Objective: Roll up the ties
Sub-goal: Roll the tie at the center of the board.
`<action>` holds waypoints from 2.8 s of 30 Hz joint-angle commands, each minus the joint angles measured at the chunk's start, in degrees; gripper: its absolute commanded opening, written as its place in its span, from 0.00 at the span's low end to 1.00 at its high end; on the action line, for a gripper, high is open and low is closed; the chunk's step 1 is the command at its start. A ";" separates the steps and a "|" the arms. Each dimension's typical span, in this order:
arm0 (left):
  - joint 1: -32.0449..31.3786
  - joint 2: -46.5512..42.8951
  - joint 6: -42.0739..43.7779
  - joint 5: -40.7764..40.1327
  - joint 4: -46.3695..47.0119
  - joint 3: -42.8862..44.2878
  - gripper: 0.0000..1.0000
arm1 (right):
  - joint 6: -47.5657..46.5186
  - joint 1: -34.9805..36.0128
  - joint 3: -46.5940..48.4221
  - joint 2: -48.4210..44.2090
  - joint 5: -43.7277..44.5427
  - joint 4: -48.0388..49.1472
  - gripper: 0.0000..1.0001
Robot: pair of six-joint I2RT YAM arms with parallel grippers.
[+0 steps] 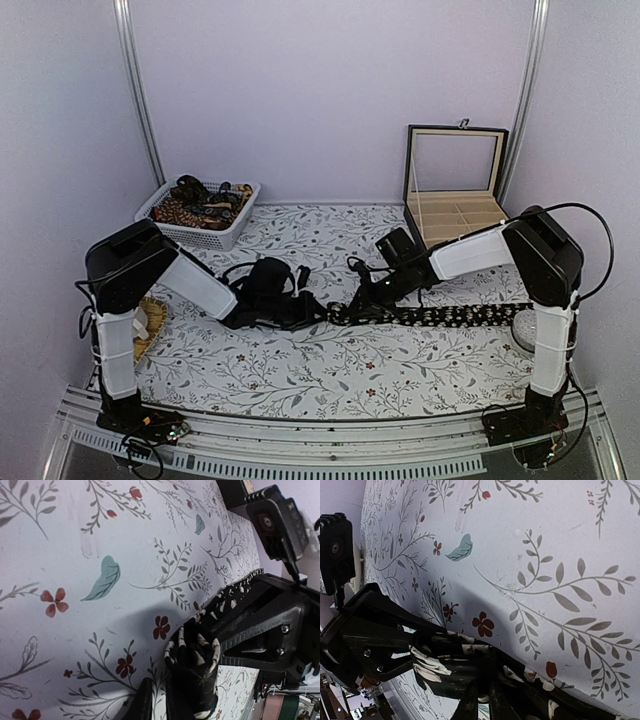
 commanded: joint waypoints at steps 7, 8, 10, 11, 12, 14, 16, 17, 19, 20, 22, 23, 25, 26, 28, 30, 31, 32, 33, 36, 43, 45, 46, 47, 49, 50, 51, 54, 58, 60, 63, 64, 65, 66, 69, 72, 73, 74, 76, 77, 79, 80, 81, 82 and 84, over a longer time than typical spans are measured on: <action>0.88 1.69 -1.23 4.78 9.17 1.15 0.17 | -0.24 0.28 0.02 4.88 -0.97 1.14 0.08; 0.86 1.87 -1.27 5.24 9.56 1.33 0.18 | -0.06 0.35 0.02 4.97 -1.24 1.46 0.08; 0.80 2.35 -1.24 5.97 9.87 1.76 0.20 | 0.41 0.46 0.14 5.13 -1.65 1.98 0.08; 0.80 2.59 -1.20 6.28 9.86 2.03 0.21 | 0.58 0.46 0.31 5.23 -1.74 2.13 0.08; 0.76 2.91 -1.19 6.75 9.84 2.21 0.21 | 0.73 0.56 0.45 5.33 -1.92 2.32 0.08; 0.71 3.59 -1.26 7.38 9.48 2.64 0.22 | 1.08 0.68 0.76 5.57 -2.23 2.61 0.08; 0.57 4.22 -1.47 7.89 9.24 2.82 0.23 | 1.55 0.79 0.98 5.90 -3.03 3.22 0.08; 0.51 4.43 -1.72 7.97 9.48 2.69 0.23 | 1.98 0.73 0.94 6.14 -3.72 3.82 0.08; 0.49 4.68 -2.02 8.23 9.99 2.43 0.25 | 3.13 0.73 0.74 6.73 -5.53 5.36 0.08; 0.53 4.67 -2.13 8.33 10.23 2.36 0.26 | 3.57 0.72 0.51 7.08 -6.53 6.33 0.08; 0.37 4.59 -2.32 8.58 10.74 2.01 0.28 | 4.89 0.73 -0.30 7.67 -8.64 8.63 0.08; 0.36 4.52 -2.48 8.73 11.02 1.74 0.29 | 5.83 0.75 -0.66 7.98 -9.31 9.63 0.08; 0.44 4.42 -2.67 8.80 11.47 1.39 0.32 | 6.88 0.72 -1.25 8.49 -10.54 11.81 0.08; 0.44 4.33 -2.75 8.87 11.67 1.20 0.33 | 7.66 0.60 -1.69 8.78 -11.17 12.95 0.08; 0.38 4.32 -2.90 9.12 11.99 0.87 0.35 | 8.96 0.41 -2.37 9.31 -12.75 15.77 0.08; 0.37 4.09 -3.11 9.14 12.55 0.17 0.36 | 10.57 0.23 -2.75 9.63 -13.73 18.23 0.08; 0.38 3.86 -3.12 9.02 12.76 -0.23 0.38 | 10.99 0.12 -2.69 9.77 -13.73 18.63 0.08; 0.41 3.61 -3.00 8.85 12.84 -0.53 0.39 | 11.12 0.11 -2.60 9.82 -13.62 18.89 0.08; 0.51 3.35 -2.88 8.73 12.78 -0.87 0.39 | 11.12 0.15 -2.56 9.83 -13.62 19.26 0.08; 0.50 2.86 -2.66 8.54 12.91 -1.76 0.42 | 11.45 0.03 -2.60 9.95 -13.63 20.47 0.08; 0.64 2.95 -4.68 8.88 17.66 -3.76 0.47 | 12.93 0.02 -2.13 11.32 -15.12 23.92 0.09; 0.79 3.23 -5.87 9.11 20.28 -4.54 0.47 | 13.45 0.02 -2.19 11.71 -15.52 24.94 0.09; 0.82 3.44 -6.52 9.32 21.70 -4.83 0.47 | 13.71 0.04 -2.18 11.89 -15.90 25.51 0.09; 0.90 3.66 -7.14 9.54 22.93 -5.17 0.47 | 14.15 0.02 -2.18 12.08 -16.26 26.10 0.09; 1.02 4.07 -8.12 9.77 25.39 -5.68 0.47 | 14.83 0.01 -2.24 12.49 -16.72 27.14 0.09; 1.01 4.20 -8.55 9.76 26.19 -5.90 0.47 | 15.21 0.02 -2.04 12.77 -16.97 27.58 0.09; 1.13 4.29 -8.86 9.78 27.11 -6.13 0.47 | 15.42 -0.02 -1.98 13.00 -17.31 27.96 0.09; 1.21 4.65 -10.29 9.55 31.01 -7.28 0.46 | 16.13 0.01 -1.74 13.41 -18.07 28.59 0.09; 1.48 4.71 -10.67 9.34 31.88 -7.96 0.45 | 16.72 -0.02 -1.94 13.20 -19.06 29.51 0.09; 1.46 4.42 -10.86 9.08 31.97 -8.36 0.45 | 17.61 -0.06 -2.21 13.16 -19.75 30.38 0.09; 1.59 3.47 -10.41 7.82 29.75 -8.81 0.45 | 18.24 -0.03 -2.33 12.87 -19.72 30.15 0.09; 1.59 2.90 -9.80 7.21 27.61 -8.73 0.45 | 18.02 -0.02 -2.17 12.72 -18.82 28.61 0.09; 1.50 2.31 -8.93 6.34 25.13 -8.44 0.45 | 17.27 -0.03 -1.53 12.53 -17.64 25.93 0.09; 1.58 1.64 -7.94 5.50 22.28 -8.17 0.45 | 16.18 0.01 -0.64 12.22 -16.20 22.30 0.09; 1.63 0.15 -5.77 3.17 16.35 -7.98 0.45 | 12.07 -0.04 0.54 11.04 -11.71 15.69 0.09; 1.85 -0.08 -5.32 2.82 15.29 -8.22 0.46 | 9.71 -0.03 1.15 9.83 -8.91 12.00 0.12; 1.81 0.00 -5.28 2.86 15.26 -8.21 0.46 | 9.21 0.01 1.35 9.50 -8.28 11.14 0.12; 1.82 0.13 -5.36 2.82 15.30 -8.26 0.46 | 8.63 -0.03 1.39 9.10 -7.60 10.46 0.12; 1.81 0.27 -5.49 2.64 15.22 -8.26 0.46 | 7.85 0.02 1.78 8.24 -6.31 9.02 0.13; 1.81 0.35 -5.49 2.63 15.25 -8.26 0.46 | 7.26 0.02 1.87 7.80 -5.69 8.28 0.13; 1.84 0.36 -5.58 2.43 15.17 -8.26 0.46 | 6.44 0.02 2.38 6.79 -4.09 6.41 0.14; 1.83 0.28 -5.58 2.33 15.08 -8.24 0.46 | 5.81 0.02 2.55 6.24 -3.40 5.62 0.14; 1.84 0.20 -5.52 2.29 14.82 -8.18 0.46 | 5.47 0.02 2.55 5.76 -2.83 4.84 0.14; 1.86 0.12 -5.50 2.05 14.69 -8.25 0.46 | 5.03 0.02 2.57 5.38 -2.16 3.96 0.16; 1.94 -0.05 -5.49 1.81 14.41 -8.31 0.46 | 4.06 0.02 2.53 4.47 -1.11 2.35 0.20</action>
